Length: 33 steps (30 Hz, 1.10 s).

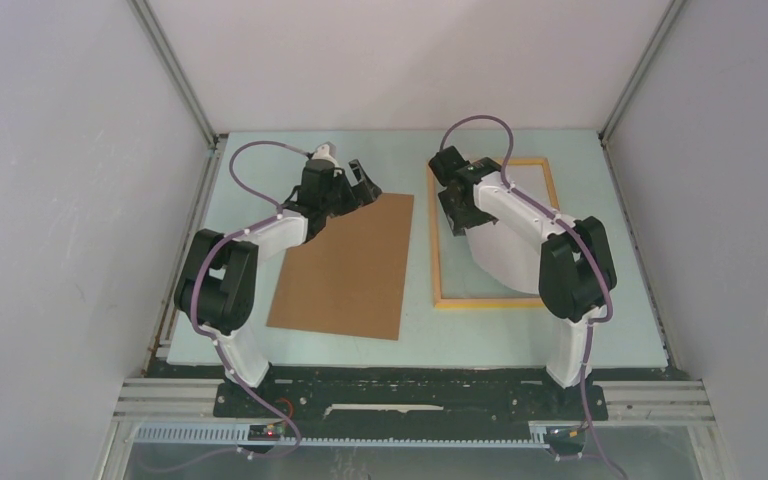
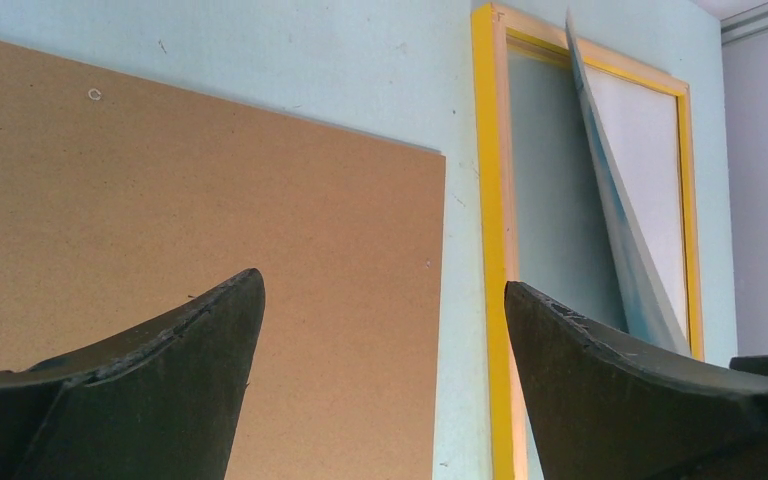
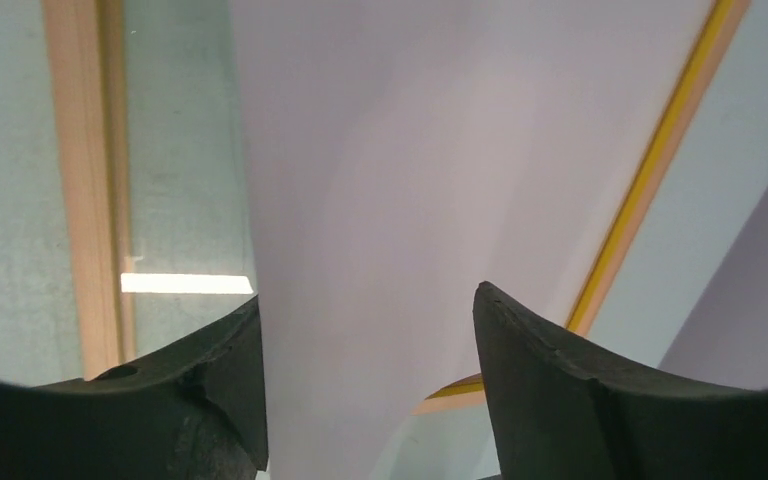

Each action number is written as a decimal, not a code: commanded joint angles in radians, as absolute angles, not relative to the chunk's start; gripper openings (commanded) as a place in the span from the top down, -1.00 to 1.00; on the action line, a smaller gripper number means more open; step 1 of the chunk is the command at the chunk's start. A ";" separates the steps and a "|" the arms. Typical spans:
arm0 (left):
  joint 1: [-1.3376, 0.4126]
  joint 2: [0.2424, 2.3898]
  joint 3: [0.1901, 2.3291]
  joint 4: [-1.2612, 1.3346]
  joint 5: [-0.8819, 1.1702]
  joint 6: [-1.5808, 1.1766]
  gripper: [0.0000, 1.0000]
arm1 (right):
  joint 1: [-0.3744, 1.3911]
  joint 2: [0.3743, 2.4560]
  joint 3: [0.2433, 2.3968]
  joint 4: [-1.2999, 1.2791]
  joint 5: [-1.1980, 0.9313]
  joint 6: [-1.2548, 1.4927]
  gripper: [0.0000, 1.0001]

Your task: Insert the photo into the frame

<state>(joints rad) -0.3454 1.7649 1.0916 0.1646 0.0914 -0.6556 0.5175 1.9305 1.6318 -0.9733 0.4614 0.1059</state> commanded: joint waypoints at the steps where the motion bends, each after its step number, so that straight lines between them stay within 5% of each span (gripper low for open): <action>1: -0.339 1.734 1.057 0.210 0.107 -0.657 -0.94 | 0.523 1.889 1.650 -0.949 0.344 0.129 -0.54; 11: -0.339 1.732 1.051 0.214 0.109 -0.659 -0.94 | 0.501 1.743 1.506 -0.848 0.106 0.176 -0.72; 24: -0.338 1.735 1.048 0.222 0.124 -0.664 -0.94 | 0.367 1.538 1.085 -0.460 -0.384 0.369 -0.65; 33: -0.339 1.719 1.022 0.251 0.127 -0.666 -0.96 | 0.369 1.407 0.922 -0.352 -0.507 0.428 -0.70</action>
